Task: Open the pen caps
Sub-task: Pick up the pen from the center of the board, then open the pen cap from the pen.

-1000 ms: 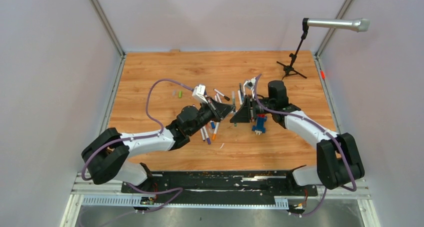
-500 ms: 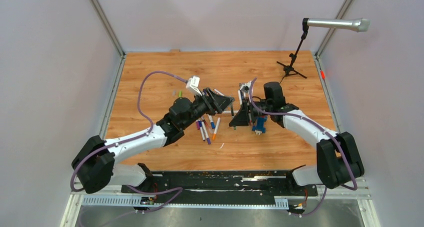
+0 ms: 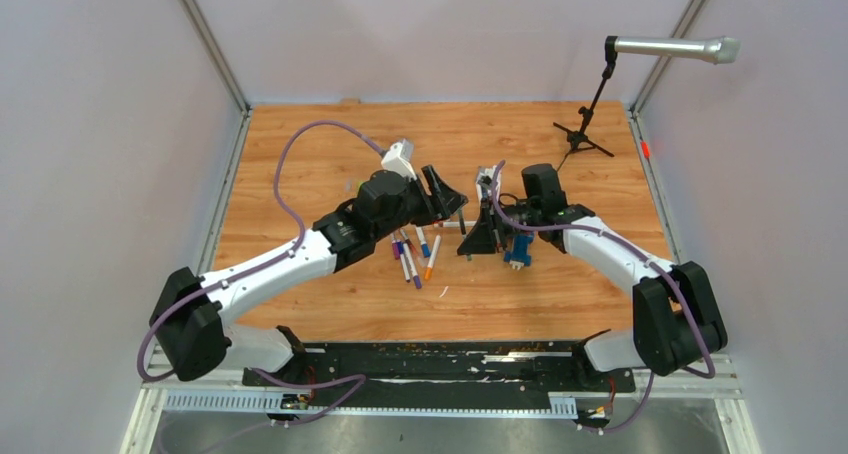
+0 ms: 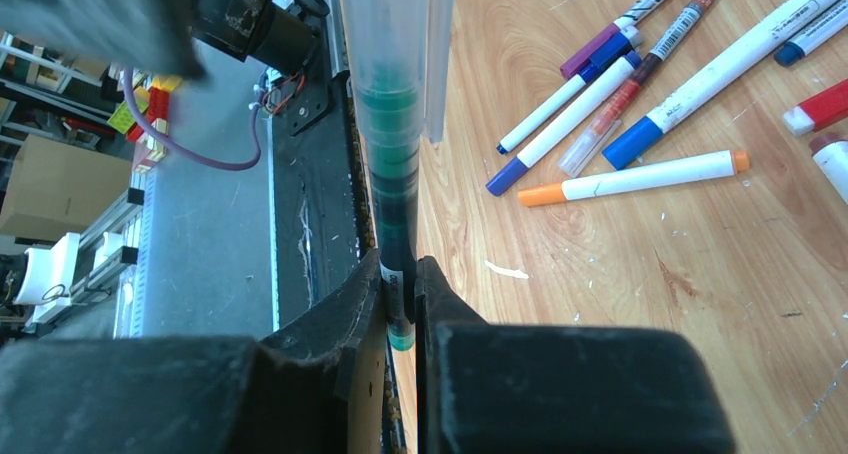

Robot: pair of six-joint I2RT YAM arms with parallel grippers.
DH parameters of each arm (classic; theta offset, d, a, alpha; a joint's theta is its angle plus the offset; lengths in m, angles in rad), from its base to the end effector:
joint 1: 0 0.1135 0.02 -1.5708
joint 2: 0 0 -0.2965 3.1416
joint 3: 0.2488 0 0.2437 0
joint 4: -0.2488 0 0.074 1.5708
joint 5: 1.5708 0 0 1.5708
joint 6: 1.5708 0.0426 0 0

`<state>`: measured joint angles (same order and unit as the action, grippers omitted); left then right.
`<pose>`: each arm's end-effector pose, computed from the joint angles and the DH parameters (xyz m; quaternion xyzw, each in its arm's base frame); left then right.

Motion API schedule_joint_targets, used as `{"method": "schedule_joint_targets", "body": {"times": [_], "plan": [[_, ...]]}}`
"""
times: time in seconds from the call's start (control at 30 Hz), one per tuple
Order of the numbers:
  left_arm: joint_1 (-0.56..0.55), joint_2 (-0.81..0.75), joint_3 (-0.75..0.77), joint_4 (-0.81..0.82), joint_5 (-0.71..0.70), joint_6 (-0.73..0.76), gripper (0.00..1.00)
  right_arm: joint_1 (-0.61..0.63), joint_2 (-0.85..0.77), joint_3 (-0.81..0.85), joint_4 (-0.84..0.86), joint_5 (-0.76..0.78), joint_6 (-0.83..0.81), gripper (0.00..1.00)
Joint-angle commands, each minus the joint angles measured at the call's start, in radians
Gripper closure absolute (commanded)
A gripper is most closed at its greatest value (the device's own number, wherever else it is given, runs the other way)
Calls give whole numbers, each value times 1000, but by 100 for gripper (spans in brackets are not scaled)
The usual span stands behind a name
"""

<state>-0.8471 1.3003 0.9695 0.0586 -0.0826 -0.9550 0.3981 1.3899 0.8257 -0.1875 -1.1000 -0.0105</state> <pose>0.1985 -0.2194 0.3479 -0.0678 0.7933 -0.4532 0.4008 0.2310 0.1383 0.2658 -0.3625 0.7235 0.5359 0.2408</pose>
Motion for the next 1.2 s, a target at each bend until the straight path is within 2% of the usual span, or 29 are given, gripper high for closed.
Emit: {"method": "schedule_joint_targets", "body": {"times": [0.0, 0.2, 0.47, 0.63, 0.7, 0.8, 0.9, 1.07, 1.17], "plan": [[-29, 26, 52, -82, -58, 35, 32, 7, 10, 39, -3, -1, -34, 100], [-51, 65, 93, -93, -86, 59, 42, 11, 20, 41, -3, -3, -27, 100], [-56, 86, 107, -92, -113, 80, 64, 15, 29, 45, -4, -7, -18, 100], [-56, 98, 106, -85, -101, 82, 69, 16, 31, 44, 0, -8, -10, 100], [-56, 100, 107, -74, -103, 84, 77, 15, 31, 44, 1, -8, -10, 100], [-56, 106, 127, -63, -119, 94, 100, 17, 31, 44, 2, 1, -8, 100], [-56, 102, 154, -63, -199, 111, 100, 24, 31, 40, 4, 11, -4, 100], [-3, 70, 214, -8, -461, 201, 100, 66, 34, 32, -1, 30, -19, 100], [66, 40, 236, 13, -495, 185, 100, 88, 41, 29, -4, 51, -27, 100]]}}
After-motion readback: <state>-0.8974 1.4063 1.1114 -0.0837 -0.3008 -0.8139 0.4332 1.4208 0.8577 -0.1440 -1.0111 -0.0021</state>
